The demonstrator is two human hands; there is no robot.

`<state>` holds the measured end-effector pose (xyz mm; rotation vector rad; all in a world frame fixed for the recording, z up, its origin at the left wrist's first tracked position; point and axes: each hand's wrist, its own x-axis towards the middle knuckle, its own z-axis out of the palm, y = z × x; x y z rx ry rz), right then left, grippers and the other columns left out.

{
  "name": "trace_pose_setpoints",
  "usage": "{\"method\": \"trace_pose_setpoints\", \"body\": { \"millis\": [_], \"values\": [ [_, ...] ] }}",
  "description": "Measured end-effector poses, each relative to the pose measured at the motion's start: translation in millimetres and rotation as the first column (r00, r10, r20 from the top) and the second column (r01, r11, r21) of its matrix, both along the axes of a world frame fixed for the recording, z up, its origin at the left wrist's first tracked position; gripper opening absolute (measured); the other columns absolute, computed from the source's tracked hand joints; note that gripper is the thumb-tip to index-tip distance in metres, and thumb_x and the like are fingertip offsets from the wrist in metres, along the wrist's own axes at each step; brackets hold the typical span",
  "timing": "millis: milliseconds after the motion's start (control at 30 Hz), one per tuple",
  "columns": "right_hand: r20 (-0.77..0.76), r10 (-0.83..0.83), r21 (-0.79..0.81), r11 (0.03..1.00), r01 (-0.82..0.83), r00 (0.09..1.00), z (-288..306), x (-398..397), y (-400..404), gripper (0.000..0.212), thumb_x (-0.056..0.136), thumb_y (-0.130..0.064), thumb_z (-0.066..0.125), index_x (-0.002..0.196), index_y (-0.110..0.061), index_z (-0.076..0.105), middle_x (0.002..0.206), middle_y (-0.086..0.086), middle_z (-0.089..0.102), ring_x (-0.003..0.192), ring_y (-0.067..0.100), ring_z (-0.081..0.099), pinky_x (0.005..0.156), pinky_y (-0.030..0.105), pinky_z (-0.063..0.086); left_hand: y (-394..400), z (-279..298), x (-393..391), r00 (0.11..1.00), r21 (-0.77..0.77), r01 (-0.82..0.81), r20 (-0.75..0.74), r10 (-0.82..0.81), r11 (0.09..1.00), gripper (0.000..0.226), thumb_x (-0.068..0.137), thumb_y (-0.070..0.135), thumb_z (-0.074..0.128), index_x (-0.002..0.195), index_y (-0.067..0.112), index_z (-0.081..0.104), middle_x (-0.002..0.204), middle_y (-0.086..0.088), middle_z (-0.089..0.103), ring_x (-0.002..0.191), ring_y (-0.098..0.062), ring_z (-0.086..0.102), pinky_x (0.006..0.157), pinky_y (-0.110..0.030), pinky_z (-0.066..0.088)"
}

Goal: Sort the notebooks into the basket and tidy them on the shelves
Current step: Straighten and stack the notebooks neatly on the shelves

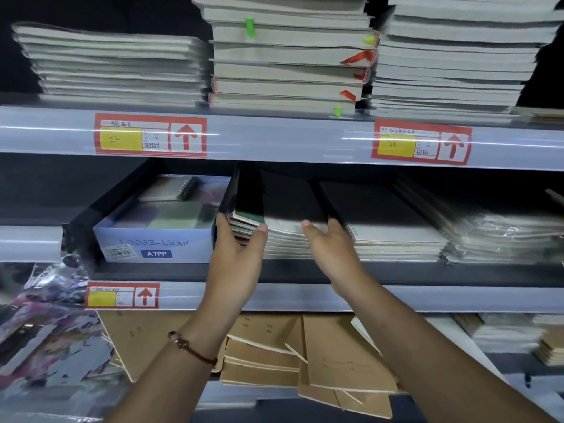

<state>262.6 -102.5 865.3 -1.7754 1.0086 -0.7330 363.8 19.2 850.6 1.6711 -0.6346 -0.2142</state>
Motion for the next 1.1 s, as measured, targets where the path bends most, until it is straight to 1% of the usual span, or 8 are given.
{"method": "trace_pose_setpoints", "body": {
  "millis": [133,300,433,567,700,833,967,1100],
  "values": [
    [0.09,-0.048,0.076,0.996,0.041,0.995,-7.5,2.2,-2.0,0.057,0.103,-0.038,0.045,0.155,-0.018,0.031,0.159,0.002,0.034,0.142,0.025,0.036,0.111,0.038,0.031,-12.3,2.0,0.7,0.994,-0.174,-0.106,-0.056,0.097,0.979,0.051,0.096,0.054,0.052,0.134,0.02,0.045,0.122,0.008,0.063,0.114,-0.016,0.058,0.091,-0.031,0.045],
    [0.193,-0.108,0.237,0.97,0.06,0.975,-7.5,9.6,-4.6,0.054,0.103,-0.028,0.047,0.154,-0.015,0.033,0.153,0.006,0.04,0.138,0.026,0.039,0.105,0.034,0.034,-16.7,-6.2,4.2,0.989,-0.138,-0.114,0.074,0.125,0.984,0.035,0.1,0.049,0.046,0.127,0.026,0.052,0.119,0.007,0.061,0.107,-0.013,0.058,0.086,-0.029,0.044],
    [0.223,-0.124,0.237,0.969,0.07,0.967,-7.5,9.6,-4.0,0.051,0.103,-0.018,0.044,0.153,-0.015,0.035,0.152,0.004,0.043,0.118,0.019,0.048,0.091,0.029,0.035,-12.9,-10.4,12.5,0.981,-0.123,-0.135,0.124,0.15,0.983,0.025,0.102,0.043,0.046,0.113,0.023,0.058,0.09,0.007,0.066,0.083,-0.009,0.061,0.066,-0.026,0.041],
    [0.252,-0.122,0.247,0.967,0.058,0.96,-10.1,11.0,-1.6,0.056,0.103,-0.019,0.046,0.156,-0.017,0.028,0.159,0.001,0.033,0.142,0.022,0.034,0.104,0.028,0.029,-17.6,-8.0,12.1,0.988,-0.096,-0.119,0.086,0.127,0.988,0.024,0.101,0.037,0.051,0.118,0.02,0.053,0.106,0.002,0.064,0.092,-0.015,0.06,0.067,-0.024,0.04],
    [0.232,-0.056,0.23,0.973,0.002,0.971,-8.6,3.6,-0.1,0.061,0.101,-0.026,0.051,0.157,-0.02,0.026,0.161,-0.003,0.028,0.147,0.018,0.028,0.113,0.032,0.026,-7.4,-3.1,17.1,0.995,-0.024,-0.029,0.097,0.031,0.999,0.042,0.096,0.034,0.062,0.132,0.023,0.042,0.114,0.01,0.064,0.1,-0.014,0.061,0.078,-0.027,0.041],
    [0.035,0.037,0.01,0.999,-0.037,0.999,-4.8,-4.0,7.1,0.064,0.098,-0.025,0.055,0.155,-0.012,0.028,0.162,-0.001,0.023,0.146,0.02,0.026,0.1,0.027,0.03,6.0,-7.1,23.8,0.931,0.169,-0.102,0.363,0.034,0.98,0.035,0.094,0.035,0.065,0.124,0.027,0.048,0.1,0.009,0.069,0.09,-0.017,0.063,0.072,-0.029,0.041],
    [-0.445,0.009,-0.41,0.887,-0.213,0.896,-17.1,-5.2,22.2,0.073,0.1,-0.037,0.051,0.158,-0.014,0.013,0.166,0.002,0.005,0.153,0.028,-0.006,0.124,0.042,0.009,3.6,-12.1,19.2,0.841,0.226,-0.277,0.528,0.122,0.934,0.038,0.098,0.038,0.057,0.129,0.019,0.047,0.104,-0.008,0.069,0.091,-0.034,0.064,0.066,-0.033,0.038],
    [-0.424,-0.127,-0.651,0.731,-0.204,0.897,-25.8,-6.9,19.0,0.06,0.103,-0.029,0.045,0.155,-0.011,0.024,0.16,0.008,0.026,0.152,0.029,0.009,0.124,0.04,0.003,1.9,-15.8,13.6,0.829,0.205,-0.296,0.54,0.145,0.933,0.042,0.1,0.036,0.054,0.136,0.017,0.044,0.113,-0.008,0.068,0.094,-0.035,0.065,0.067,-0.031,0.036]
  ]
}}
